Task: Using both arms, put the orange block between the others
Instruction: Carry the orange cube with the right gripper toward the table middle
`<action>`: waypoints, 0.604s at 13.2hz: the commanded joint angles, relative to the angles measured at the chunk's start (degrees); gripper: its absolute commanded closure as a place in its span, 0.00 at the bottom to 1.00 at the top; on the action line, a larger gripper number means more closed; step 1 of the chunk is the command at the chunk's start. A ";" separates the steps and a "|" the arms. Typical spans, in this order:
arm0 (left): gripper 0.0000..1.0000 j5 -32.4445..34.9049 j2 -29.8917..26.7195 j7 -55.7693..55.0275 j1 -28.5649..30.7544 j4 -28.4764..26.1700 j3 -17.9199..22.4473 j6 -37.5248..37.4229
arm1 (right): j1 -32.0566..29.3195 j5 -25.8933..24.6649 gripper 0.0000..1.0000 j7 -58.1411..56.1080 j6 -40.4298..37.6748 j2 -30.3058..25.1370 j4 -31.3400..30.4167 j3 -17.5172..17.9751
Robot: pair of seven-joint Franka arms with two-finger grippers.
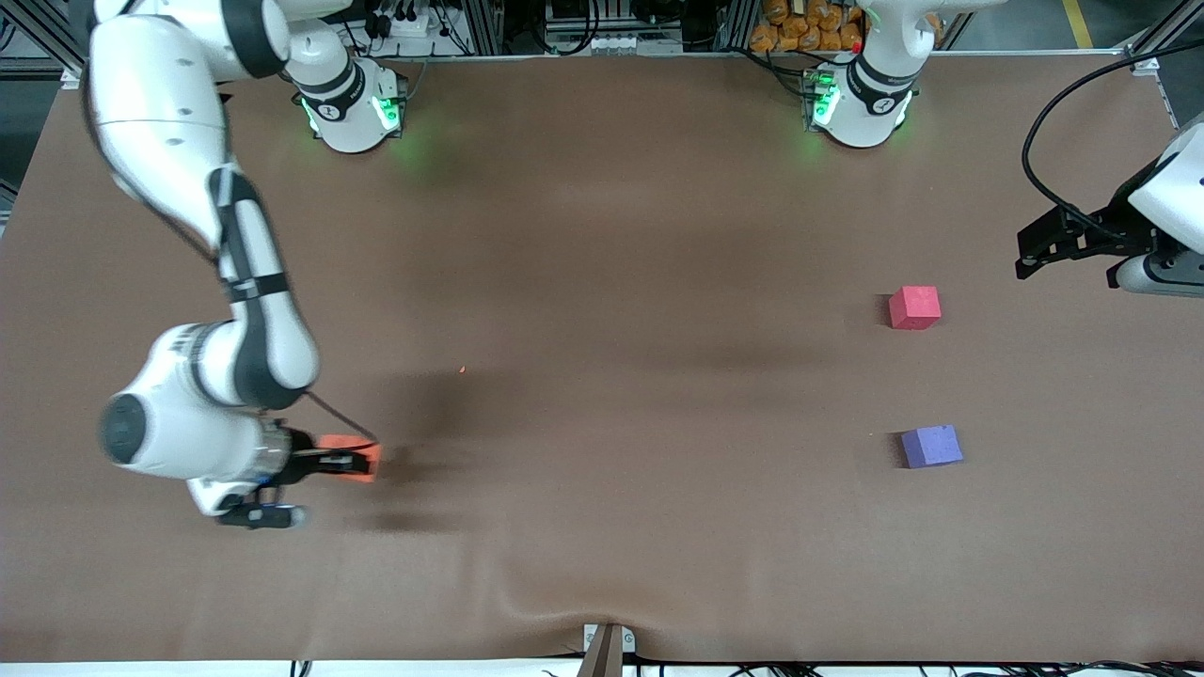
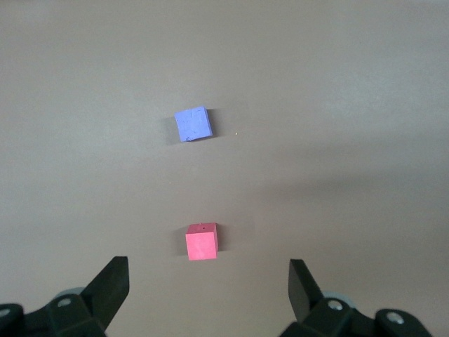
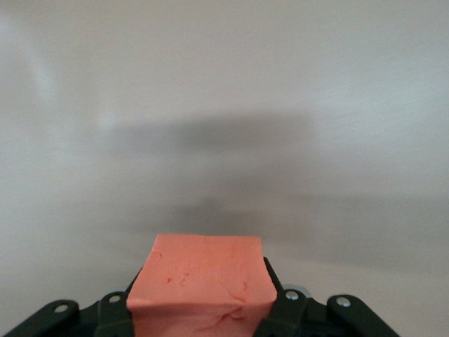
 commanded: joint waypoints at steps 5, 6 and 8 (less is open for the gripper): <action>0.00 0.35 -0.05 1.14 0.45 0.38 -0.32 0.27 | 14.06 1.21 0.53 8.72 0.23 0.36 0.40 -0.69; 0.00 0.35 -0.05 1.14 0.45 0.38 -0.32 0.27 | 15.73 1.22 0.52 9.59 0.40 0.45 0.40 -0.69; 0.00 0.27 -0.05 1.14 0.45 0.38 -0.32 0.27 | 19.15 1.13 0.53 11.35 3.46 0.62 0.40 -0.69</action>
